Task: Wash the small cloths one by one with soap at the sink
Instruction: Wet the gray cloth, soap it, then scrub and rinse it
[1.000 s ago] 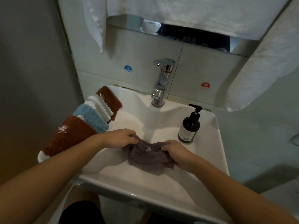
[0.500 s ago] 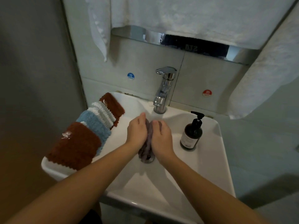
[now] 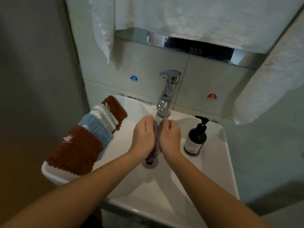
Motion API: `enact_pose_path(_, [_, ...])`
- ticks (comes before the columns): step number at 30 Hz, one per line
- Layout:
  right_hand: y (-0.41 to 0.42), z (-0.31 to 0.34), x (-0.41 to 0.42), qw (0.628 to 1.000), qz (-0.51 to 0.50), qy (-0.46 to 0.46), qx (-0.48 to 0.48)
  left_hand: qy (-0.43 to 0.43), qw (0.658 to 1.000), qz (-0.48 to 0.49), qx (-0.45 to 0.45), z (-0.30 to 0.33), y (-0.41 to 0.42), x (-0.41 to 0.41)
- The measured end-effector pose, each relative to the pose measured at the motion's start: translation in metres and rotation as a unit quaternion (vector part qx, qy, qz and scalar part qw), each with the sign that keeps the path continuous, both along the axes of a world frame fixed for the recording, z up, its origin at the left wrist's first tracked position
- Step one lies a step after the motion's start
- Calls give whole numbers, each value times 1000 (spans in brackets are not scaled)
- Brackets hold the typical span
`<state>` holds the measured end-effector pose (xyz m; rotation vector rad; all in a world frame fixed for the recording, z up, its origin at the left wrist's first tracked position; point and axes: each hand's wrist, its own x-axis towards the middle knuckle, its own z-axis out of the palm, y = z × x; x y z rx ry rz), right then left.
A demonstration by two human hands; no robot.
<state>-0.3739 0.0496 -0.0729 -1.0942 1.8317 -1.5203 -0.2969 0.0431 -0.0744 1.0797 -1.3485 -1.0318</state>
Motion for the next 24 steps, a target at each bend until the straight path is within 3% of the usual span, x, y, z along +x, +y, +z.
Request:
enact_pose_path(3, [11,-11,9,995,84,37,34,7,998,47,-35,4,-8,4])
enact_pose_path(7, [8,6,8,995,40,-13,-95,-23,999,-15,19,-6,-1,2])
enact_pose_path(10, [6,-7,2,999,-5,-24,-25,-37,998,-46,-9,-4,3,0])
enact_pose_path(13, [17,-21,7,994,77,35,68,-46,998,32,-28,3,-8,4])
enact_pose_path(16, [18,-9,10,995,85,30,-37,-88,995,46,25,-3,-15,7])
enact_pose_path(18, [10,3,6,995,39,18,-85,-67,996,-13,63,-7,-10,4])
enact_pose_path(20, [2,2,-3,998,-8,30,-58,-7,998,-42,55,-3,-3,2])
enact_pose_path(24, [13,-13,4,993,97,42,60,47,997,52,-10,9,-14,5])
